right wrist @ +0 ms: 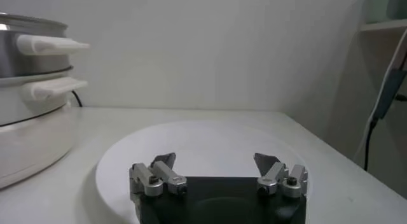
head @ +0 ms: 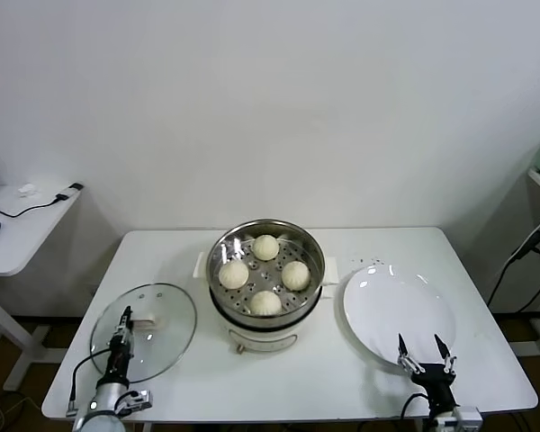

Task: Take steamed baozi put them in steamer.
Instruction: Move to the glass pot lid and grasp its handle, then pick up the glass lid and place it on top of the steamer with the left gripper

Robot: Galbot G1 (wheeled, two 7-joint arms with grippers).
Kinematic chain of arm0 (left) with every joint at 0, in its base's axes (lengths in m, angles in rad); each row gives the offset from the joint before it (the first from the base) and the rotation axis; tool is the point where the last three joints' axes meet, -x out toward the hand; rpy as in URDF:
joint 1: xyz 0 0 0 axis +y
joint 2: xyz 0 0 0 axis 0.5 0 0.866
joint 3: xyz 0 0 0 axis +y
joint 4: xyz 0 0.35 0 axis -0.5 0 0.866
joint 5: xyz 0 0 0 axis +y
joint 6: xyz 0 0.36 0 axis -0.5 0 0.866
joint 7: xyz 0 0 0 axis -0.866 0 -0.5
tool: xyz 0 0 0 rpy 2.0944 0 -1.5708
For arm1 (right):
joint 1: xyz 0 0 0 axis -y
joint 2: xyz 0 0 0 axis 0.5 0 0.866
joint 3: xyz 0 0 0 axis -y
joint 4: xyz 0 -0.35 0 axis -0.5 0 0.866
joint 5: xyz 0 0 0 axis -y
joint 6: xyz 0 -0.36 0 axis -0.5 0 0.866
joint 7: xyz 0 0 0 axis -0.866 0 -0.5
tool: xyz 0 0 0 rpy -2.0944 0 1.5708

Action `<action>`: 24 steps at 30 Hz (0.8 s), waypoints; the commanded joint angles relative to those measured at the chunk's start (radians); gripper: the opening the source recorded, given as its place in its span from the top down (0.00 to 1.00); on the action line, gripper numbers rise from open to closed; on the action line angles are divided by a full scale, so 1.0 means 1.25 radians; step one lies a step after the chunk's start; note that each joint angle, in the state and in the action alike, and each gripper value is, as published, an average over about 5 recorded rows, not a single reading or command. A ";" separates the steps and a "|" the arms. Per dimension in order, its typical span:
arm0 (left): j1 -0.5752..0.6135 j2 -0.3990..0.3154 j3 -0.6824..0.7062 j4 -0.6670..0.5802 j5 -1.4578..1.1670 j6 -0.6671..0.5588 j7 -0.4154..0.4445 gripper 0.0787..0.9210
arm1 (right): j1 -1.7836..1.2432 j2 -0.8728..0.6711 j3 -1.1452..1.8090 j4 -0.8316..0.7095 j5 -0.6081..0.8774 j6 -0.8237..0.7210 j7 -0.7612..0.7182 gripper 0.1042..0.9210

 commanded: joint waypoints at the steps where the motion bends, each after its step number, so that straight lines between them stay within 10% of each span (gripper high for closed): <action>1: 0.000 -0.001 -0.008 -0.024 -0.022 -0.008 0.002 0.77 | -0.003 0.004 0.000 0.001 -0.004 0.000 0.000 0.12; 12: 0.097 0.089 -0.048 -0.290 -0.140 0.021 0.089 0.93 | -0.002 0.005 -0.007 -0.011 -0.008 0.002 -0.001 0.12; 24: 0.104 0.255 -0.074 -0.623 -0.346 0.259 0.374 0.93 | 0.006 0.008 -0.009 -0.001 -0.064 -0.015 0.014 0.12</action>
